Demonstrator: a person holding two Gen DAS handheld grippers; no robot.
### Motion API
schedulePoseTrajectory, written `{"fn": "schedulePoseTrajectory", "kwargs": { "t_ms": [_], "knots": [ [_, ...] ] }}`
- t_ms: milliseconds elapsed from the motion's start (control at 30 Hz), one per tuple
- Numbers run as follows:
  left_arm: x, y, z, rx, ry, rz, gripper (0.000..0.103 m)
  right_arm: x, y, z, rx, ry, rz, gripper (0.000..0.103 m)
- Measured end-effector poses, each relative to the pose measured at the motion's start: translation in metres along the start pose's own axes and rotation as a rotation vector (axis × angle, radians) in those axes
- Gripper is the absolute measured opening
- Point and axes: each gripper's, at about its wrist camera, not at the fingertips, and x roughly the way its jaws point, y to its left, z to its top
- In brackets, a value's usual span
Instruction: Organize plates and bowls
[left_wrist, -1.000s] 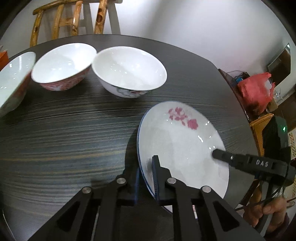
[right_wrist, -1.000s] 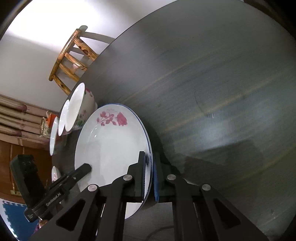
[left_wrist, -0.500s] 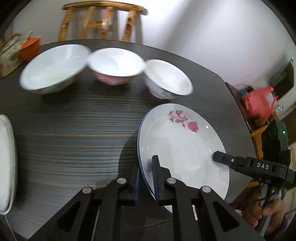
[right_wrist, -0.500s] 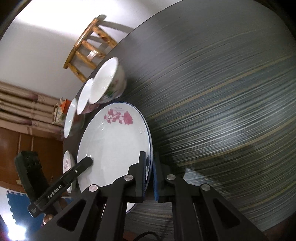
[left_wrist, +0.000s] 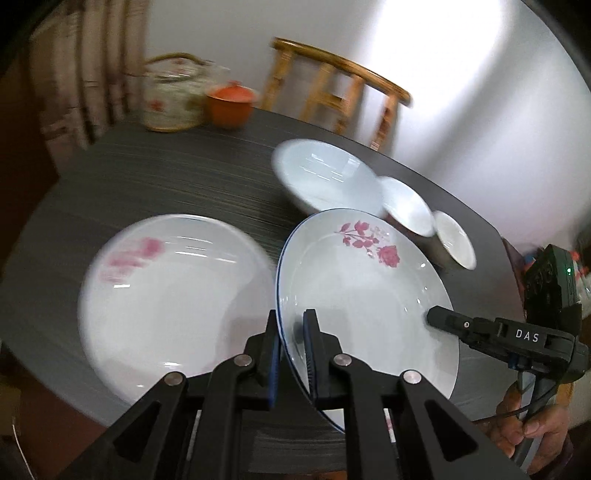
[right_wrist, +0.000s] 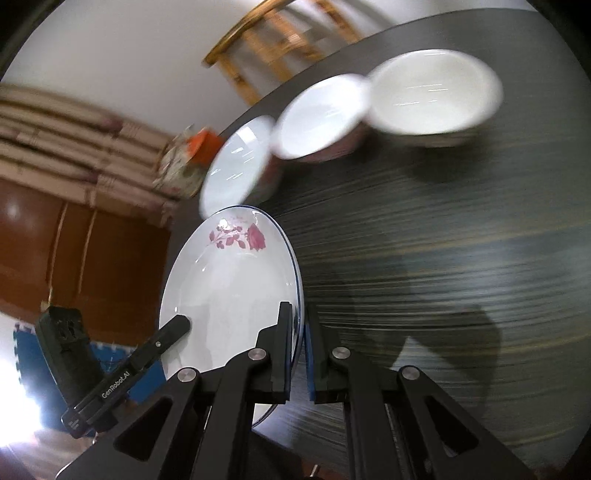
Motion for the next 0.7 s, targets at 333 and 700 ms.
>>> {"fn": "schedulePoseTrajectory", "kwargs": {
  "t_ms": [333, 700],
  "knots": [
    [-0.019, 0.113, 0.002, -0.097, -0.006, 0.071, 0.013, 0.082, 0.088, 0.000, -0.111, 0.106, 0.010, 0.008],
    [-0.003, 0.156, -0.008, -0.141, 0.021, 0.080, 0.015, 0.120, 0.111, -0.004, -0.178, 0.151, -0.074, 0.008]
  ]
}}
